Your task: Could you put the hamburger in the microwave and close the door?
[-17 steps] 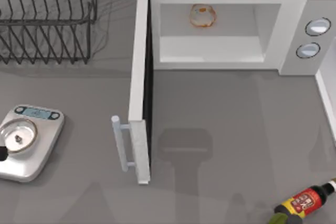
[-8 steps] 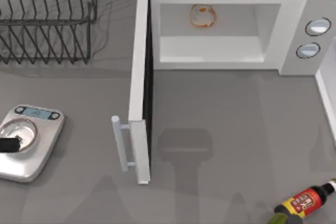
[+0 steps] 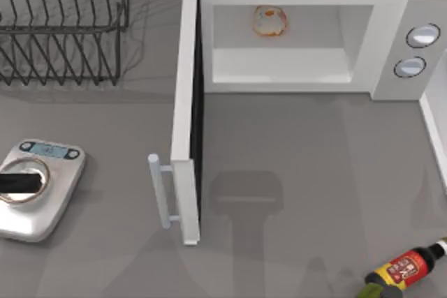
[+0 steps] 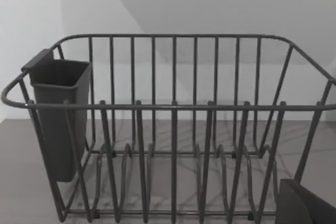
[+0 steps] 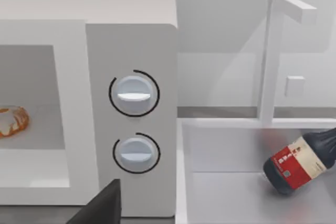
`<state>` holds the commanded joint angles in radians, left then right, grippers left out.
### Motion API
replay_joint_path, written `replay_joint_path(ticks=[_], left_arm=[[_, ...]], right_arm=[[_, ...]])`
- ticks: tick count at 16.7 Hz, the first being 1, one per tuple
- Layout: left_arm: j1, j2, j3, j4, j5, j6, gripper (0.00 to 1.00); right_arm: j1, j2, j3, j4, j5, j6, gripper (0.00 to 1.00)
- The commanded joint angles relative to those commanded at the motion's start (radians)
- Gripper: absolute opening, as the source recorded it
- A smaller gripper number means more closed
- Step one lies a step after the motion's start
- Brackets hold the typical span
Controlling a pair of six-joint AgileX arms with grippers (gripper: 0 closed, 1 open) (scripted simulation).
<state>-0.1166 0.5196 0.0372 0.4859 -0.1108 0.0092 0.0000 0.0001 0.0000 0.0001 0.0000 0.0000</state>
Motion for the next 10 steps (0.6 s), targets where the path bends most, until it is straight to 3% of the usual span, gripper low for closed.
replay_joint_path(ticks=[5,10], left_arm=[[-0.052,0.062,0.064,-0.064,-0.033,-0.050,0.00],[-0.201,0.258,0.295,-0.362,-0.120,-0.178,0.00]], right_arm=[[0.000,0.000,0.000,0.000,0.000,0.000,1.00],[0.000,0.000,0.000,0.000,0.000,0.000,1.00]])
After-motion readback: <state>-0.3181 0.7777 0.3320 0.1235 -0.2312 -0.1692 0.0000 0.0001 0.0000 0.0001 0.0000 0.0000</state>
